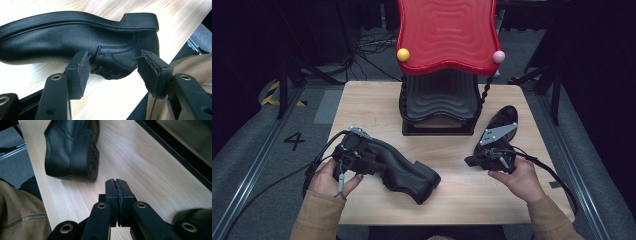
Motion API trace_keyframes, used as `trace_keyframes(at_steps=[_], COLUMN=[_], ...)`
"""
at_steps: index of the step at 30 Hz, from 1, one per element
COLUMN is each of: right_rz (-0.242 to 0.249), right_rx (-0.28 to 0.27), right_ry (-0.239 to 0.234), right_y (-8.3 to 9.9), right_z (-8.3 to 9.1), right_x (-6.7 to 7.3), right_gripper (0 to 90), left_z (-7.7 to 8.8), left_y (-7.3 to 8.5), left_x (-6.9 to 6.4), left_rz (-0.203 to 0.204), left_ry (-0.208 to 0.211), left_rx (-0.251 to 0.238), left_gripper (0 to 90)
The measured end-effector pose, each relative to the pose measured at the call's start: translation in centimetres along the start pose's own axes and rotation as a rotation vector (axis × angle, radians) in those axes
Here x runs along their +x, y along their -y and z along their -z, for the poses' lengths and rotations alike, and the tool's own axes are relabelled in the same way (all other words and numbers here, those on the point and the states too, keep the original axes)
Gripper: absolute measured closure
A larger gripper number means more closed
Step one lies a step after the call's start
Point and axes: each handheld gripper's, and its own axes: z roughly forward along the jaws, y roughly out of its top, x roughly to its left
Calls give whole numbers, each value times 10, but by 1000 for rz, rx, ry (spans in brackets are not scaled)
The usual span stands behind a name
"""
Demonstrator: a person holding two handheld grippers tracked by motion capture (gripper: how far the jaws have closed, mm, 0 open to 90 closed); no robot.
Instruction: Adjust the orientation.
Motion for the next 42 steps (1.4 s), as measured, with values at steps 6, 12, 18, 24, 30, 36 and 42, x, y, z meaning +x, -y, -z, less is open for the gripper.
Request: trace_keyframes(at_steps=[6, 12, 18, 24, 30, 36, 42], right_rz=[29, 54, 74, 93, 82, 88, 99], right_rx=[18, 19, 10, 27, 21, 29, 41], right_ry=[-17, -43, -80, -119, -139, -177, -192], right_y=[-9, -23, -34, -39, -38, -38, -37], right_z=[-12, -27, -40, -57, -65, -74, -82], right_x=[8, 17, 24, 34, 34, 36, 38], right_gripper=[890, 894, 894, 894, 896, 897, 898], left_z=[0, 0, 0, -2, 1, 2, 3], left_y=[1, 1, 1, 1, 4, 9, 12], left_x=[1, 1, 1, 0, 1, 2, 3], left_rz=[11, 5, 0, 3, 6, 17, 29], left_ry=[5, -6, -9, -7, -11, -16, -18], left_rx=[-2, -15, -17, -15, -20, -22, -22], left_gripper=[423, 396, 385, 385, 386, 386, 385])
